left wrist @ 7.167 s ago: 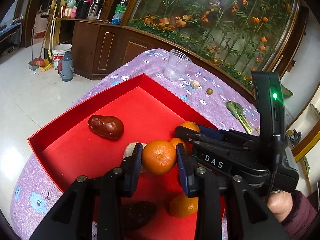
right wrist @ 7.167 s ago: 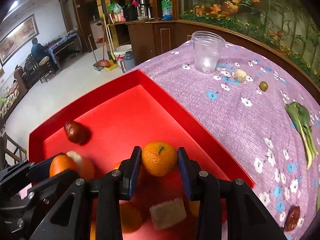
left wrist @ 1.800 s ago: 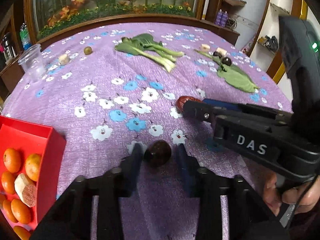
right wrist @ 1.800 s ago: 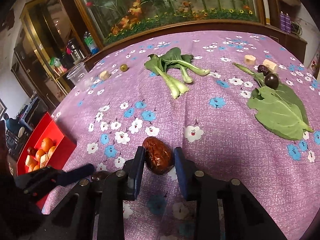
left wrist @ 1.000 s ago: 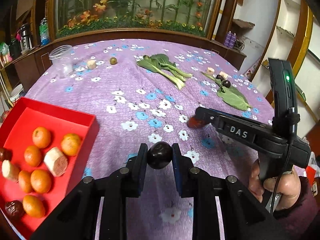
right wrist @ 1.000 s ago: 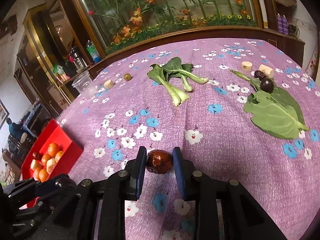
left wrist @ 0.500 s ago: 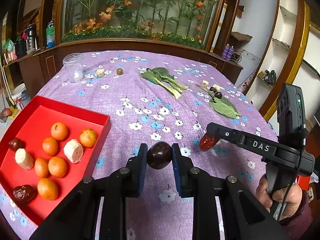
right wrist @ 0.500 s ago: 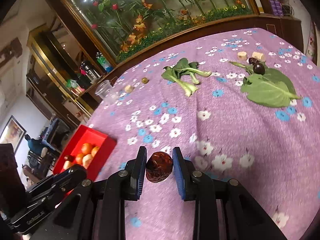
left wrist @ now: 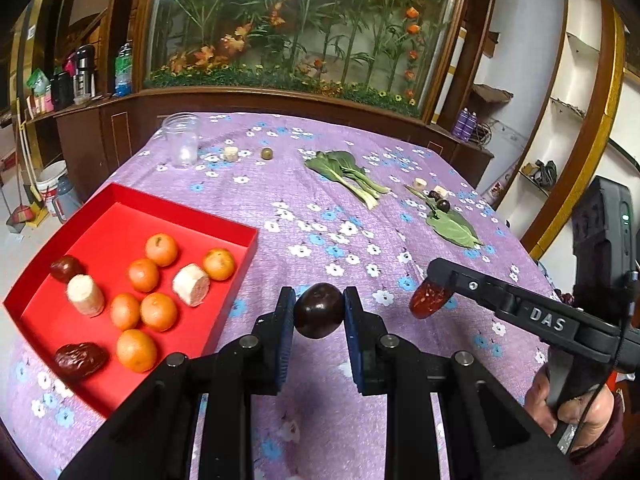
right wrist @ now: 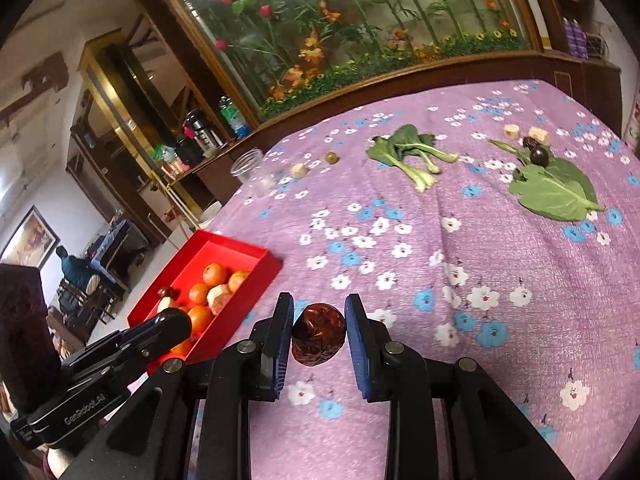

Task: Organize fruits
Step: 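Carry the dark fruit and red date over the red tray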

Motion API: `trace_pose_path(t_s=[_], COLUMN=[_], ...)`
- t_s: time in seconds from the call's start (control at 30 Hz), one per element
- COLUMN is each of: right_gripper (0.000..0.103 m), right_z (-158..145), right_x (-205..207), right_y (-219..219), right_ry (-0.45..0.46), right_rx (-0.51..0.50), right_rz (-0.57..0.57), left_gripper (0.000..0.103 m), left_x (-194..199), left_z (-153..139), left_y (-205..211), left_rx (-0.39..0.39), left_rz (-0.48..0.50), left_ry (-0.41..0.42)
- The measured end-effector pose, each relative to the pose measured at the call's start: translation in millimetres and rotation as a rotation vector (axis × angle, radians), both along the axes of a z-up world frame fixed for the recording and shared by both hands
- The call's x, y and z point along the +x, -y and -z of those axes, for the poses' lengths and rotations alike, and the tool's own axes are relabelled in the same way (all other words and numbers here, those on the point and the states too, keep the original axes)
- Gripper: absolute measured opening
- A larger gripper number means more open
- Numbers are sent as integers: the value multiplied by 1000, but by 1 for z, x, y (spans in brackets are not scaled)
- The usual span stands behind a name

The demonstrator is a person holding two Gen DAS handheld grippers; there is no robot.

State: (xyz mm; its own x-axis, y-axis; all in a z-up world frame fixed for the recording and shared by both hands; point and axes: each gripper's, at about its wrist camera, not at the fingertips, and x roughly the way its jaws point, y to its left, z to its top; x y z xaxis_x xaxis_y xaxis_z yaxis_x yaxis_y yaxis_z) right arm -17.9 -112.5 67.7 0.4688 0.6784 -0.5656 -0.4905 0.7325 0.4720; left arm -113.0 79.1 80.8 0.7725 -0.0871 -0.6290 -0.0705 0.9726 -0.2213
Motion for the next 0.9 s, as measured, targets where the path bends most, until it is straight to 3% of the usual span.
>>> trace_pose_path(t_s=[0.9], right_gripper=[29], right_z=[-41], right_x=[-48], right_y=[-82], right_ry=[127], right_rx=[-101], right_rz=[-159], left_gripper=[23], left_x=[-40], left_z=[5], left_y=[-74], left_rx=[-27], left_rz=[-190], left_ry=[27])
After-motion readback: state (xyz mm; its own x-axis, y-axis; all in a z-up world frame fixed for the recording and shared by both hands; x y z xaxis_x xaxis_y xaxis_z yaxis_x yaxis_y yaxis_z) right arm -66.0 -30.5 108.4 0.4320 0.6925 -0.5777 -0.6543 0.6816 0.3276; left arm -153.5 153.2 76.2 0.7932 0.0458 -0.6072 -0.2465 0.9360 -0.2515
